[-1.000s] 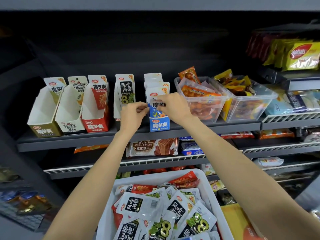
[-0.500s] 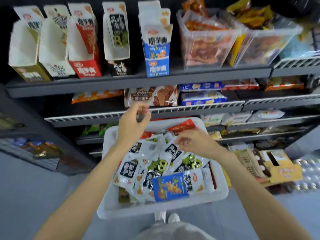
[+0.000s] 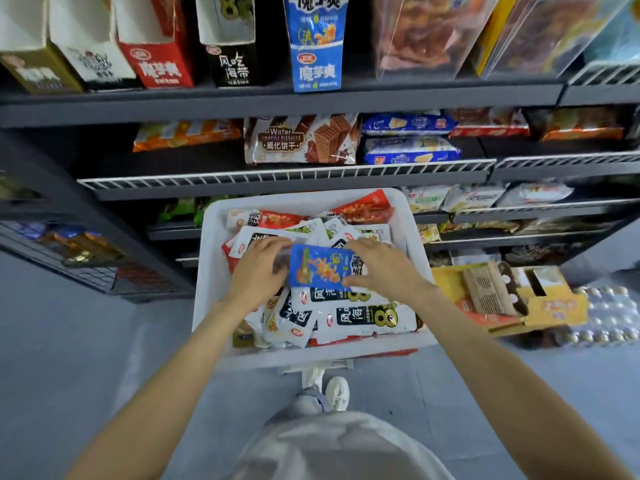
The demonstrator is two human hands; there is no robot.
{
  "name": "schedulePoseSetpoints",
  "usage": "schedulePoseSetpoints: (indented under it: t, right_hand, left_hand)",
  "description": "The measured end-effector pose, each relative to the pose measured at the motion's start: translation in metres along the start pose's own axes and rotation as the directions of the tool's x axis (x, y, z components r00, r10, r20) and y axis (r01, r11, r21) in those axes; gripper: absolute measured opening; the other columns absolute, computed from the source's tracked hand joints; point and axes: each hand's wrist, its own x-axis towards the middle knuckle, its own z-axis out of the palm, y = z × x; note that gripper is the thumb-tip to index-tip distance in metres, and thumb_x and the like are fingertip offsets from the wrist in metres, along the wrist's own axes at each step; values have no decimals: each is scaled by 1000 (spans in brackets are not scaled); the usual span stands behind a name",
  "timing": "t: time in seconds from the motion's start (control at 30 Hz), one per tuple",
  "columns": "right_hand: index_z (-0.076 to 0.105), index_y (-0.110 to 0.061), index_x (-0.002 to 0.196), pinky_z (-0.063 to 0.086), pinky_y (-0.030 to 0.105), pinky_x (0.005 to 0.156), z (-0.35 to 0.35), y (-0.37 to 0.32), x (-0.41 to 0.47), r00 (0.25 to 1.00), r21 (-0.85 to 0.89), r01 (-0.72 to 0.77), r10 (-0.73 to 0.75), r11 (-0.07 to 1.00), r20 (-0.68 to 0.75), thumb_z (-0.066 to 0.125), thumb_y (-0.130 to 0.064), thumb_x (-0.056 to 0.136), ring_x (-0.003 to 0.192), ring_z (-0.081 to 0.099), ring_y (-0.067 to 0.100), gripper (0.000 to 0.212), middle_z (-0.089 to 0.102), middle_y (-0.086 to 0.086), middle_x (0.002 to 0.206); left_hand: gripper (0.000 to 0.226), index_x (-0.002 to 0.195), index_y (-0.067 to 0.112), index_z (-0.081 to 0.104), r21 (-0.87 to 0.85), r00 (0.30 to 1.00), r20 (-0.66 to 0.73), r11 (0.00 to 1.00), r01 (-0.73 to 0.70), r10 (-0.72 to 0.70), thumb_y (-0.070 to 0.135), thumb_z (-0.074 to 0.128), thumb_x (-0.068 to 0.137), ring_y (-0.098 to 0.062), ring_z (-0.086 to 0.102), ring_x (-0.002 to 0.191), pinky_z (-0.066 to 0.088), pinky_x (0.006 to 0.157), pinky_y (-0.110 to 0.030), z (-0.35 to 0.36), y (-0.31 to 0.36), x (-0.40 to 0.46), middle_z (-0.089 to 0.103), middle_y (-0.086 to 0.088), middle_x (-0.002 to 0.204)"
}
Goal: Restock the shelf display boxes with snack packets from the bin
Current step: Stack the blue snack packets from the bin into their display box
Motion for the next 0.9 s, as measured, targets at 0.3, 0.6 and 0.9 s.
schedulePoseSetpoints:
  t: [0.3,0.6,0.9]
  right_hand:
    - [53,-15,119,44,31,67,-31,16,11,951,169,-110,154,979,-269,64,-27,88,71,59,19,35,66,8,107]
    - [60,-24,97,46,27,66,-172,14,19,754,495,220,176,841,-633,65,-26,88,72,63,16,10,69,2,88]
    - [64,-15,109,45,38,55,-248,14,76,580,-252,-48,-179,966,-795,61,-24,87,75,64,36,24,68,15,77]
  left_hand:
    - [30,121,18,60,-305,986,-139,951,49,-96,8,55,92,-9,55,108,45,96,-29,-41,-8,10,61,5,120]
    - [33,124,19,54,-366,853,-514,879,-307,84,20,61,92,8,57,89,44,77,-6,-159,64,103,61,10,108]
    - [47,127,12,48,-323,820,-541,853,-410,190,17,69,85,-10,59,99,51,80,-21,-191,110,191,58,2,116]
